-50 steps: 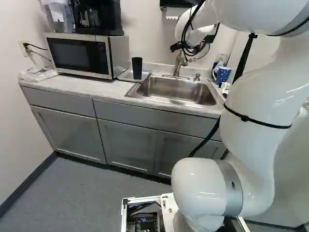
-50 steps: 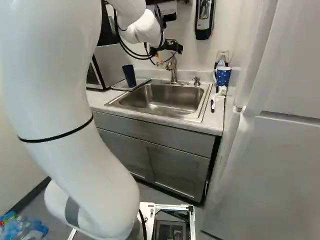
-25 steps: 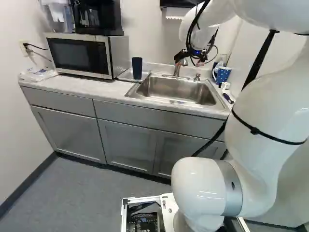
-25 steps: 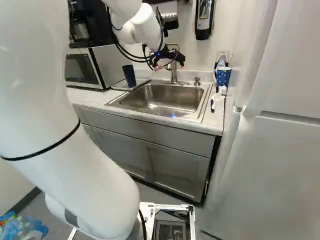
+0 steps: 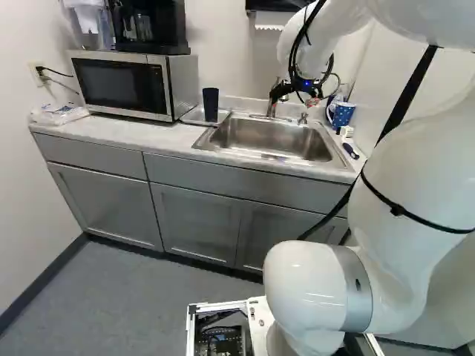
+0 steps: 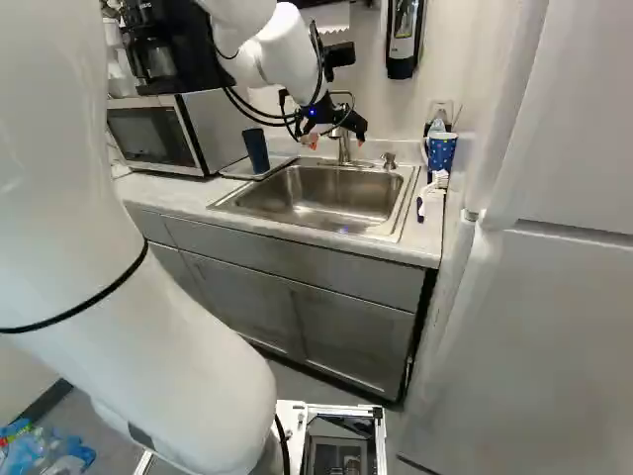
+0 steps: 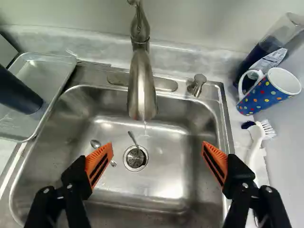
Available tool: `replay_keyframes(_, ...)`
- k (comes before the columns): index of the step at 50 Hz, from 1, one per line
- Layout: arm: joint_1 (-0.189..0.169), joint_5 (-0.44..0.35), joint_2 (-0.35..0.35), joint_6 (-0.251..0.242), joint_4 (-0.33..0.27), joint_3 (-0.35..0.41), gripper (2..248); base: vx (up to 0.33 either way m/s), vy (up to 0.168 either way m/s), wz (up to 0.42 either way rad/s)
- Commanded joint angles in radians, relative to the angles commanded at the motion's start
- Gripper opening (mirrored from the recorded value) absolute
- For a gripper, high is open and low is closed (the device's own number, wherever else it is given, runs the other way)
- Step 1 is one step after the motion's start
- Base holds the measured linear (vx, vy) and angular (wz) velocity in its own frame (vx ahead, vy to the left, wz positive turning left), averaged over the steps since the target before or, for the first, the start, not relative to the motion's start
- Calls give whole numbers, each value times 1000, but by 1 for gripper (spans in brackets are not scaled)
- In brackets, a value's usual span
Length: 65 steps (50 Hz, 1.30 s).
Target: Rinse the cup and place it in the tray
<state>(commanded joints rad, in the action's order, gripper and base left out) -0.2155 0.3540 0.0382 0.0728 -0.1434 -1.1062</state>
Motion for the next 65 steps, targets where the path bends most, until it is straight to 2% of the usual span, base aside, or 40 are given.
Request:
replay_keyframes(20, 0, -2, 0, 0, 0, -2, 247, 0, 0, 0)
replay_keyframes(27, 2, -31, -4, 0, 0, -19, 247, 0, 0, 0)
replay_keyframes(65, 38, -229, -146, 0, 0, -246, 247, 0, 0, 0)
